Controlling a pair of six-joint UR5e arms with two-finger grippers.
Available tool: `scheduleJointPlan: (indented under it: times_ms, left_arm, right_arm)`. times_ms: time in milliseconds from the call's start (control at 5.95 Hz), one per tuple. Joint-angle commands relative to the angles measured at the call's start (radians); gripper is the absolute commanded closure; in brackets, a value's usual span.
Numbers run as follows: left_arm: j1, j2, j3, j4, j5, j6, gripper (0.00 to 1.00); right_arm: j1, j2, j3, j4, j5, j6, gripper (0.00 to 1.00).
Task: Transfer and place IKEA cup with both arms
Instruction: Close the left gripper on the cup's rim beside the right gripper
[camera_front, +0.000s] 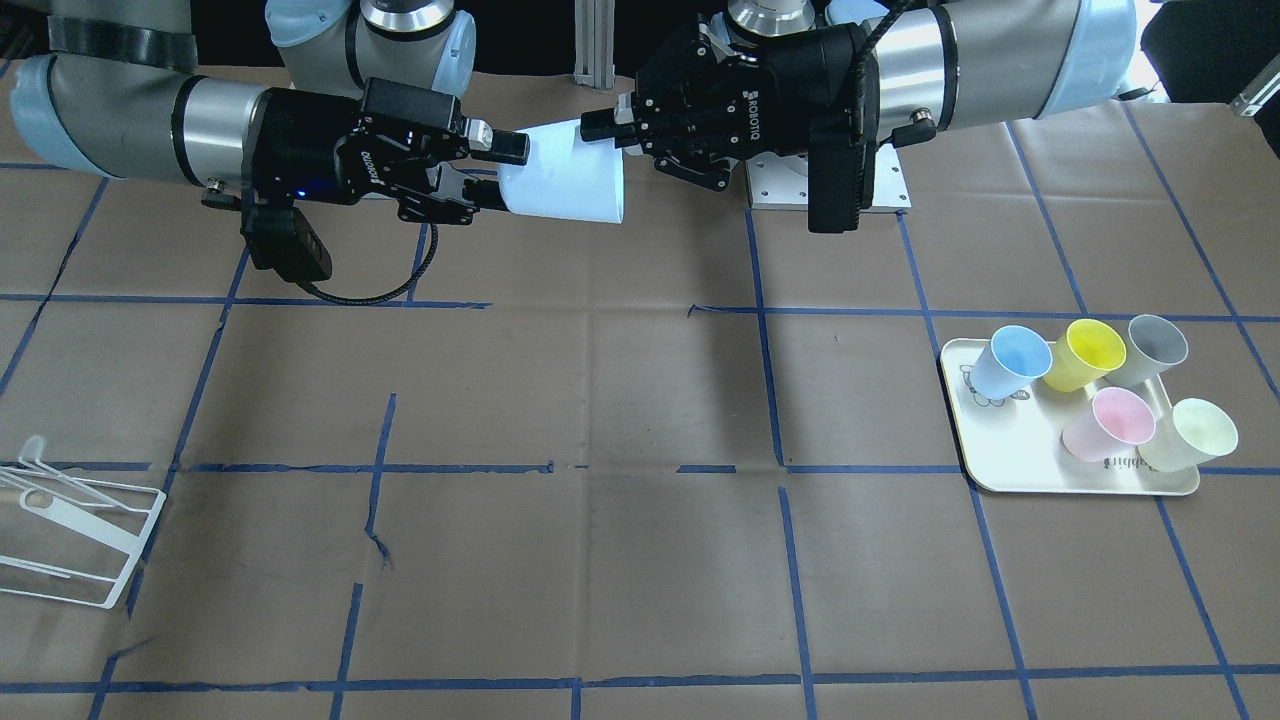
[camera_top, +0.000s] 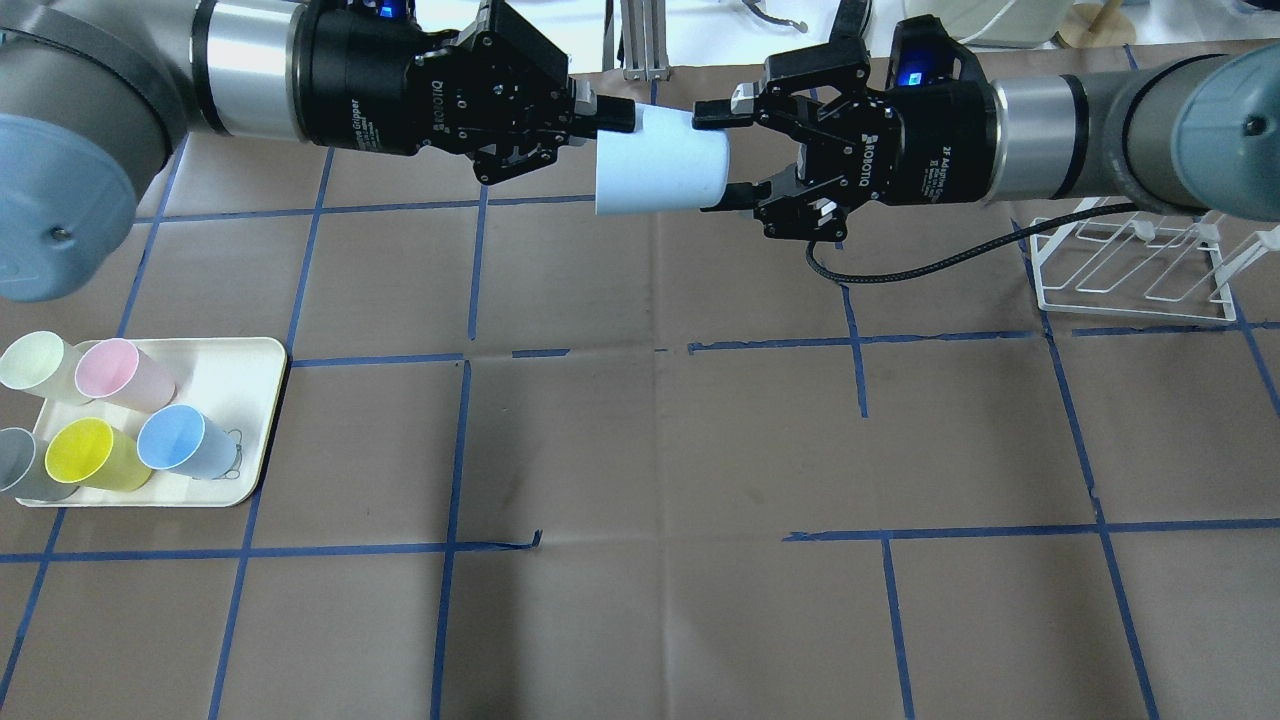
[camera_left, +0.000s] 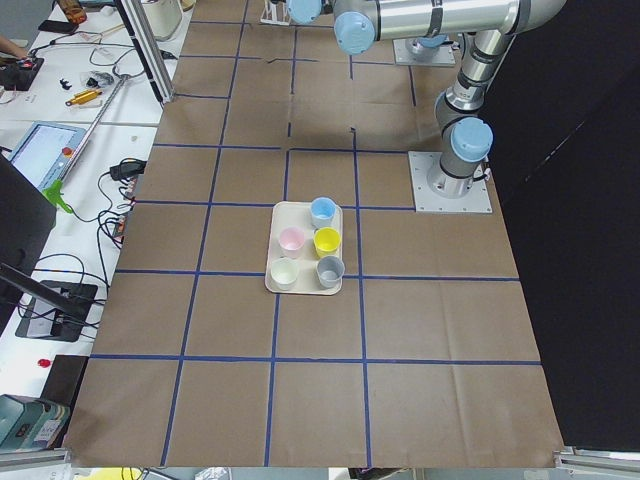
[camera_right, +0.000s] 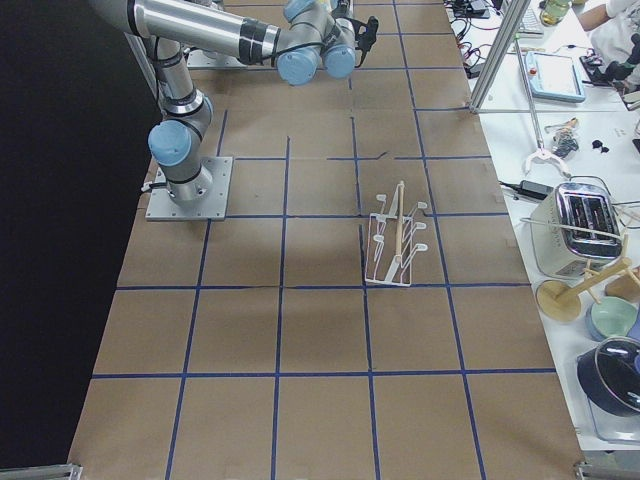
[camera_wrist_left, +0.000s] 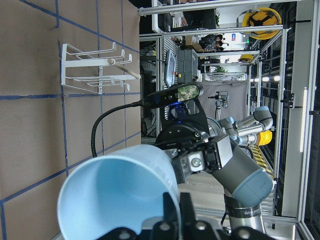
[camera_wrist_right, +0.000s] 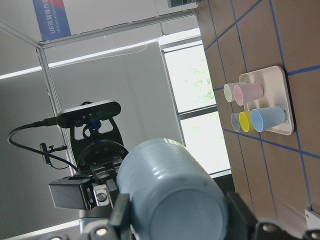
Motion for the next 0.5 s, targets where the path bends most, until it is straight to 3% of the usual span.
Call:
scheduleJointPlan:
  times_ms: [0, 336]
  left_arm:
    - [0.0, 0.008, 0.005, 0.001, 0.001, -0.044, 1.0]
    - [0.0, 0.004, 0.016, 0.0, 0.027, -0.043, 0.99]
  right_arm:
    - [-0.002, -0.003, -0.007, 0.001, -0.002, 0.008, 0.0]
    - [-0.024, 0.004, -0.007, -0.005, -0.006, 0.008, 0.0]
